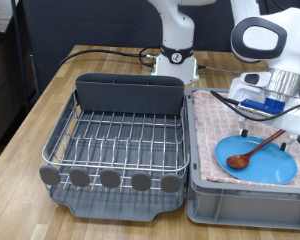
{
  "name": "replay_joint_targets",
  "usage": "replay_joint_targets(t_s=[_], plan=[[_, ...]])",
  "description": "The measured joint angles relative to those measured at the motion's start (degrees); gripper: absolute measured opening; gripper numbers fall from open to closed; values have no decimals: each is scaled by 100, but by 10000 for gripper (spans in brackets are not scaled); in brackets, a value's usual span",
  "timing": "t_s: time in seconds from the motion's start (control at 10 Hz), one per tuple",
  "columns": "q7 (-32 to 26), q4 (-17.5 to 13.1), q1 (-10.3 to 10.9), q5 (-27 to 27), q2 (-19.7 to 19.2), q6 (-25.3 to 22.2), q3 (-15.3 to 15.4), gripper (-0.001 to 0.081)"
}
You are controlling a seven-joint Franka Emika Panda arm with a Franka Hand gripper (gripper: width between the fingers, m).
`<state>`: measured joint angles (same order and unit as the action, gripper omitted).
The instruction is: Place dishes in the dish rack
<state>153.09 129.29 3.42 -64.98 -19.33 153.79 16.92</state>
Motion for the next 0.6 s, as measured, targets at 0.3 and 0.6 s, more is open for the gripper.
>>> replay_joint_targets(t_s=[0.3, 0.6], plan=[[107, -11, 124, -169, -84, 227, -217, 802], [152, -20, 297, -245, -129, 317, -429, 731]])
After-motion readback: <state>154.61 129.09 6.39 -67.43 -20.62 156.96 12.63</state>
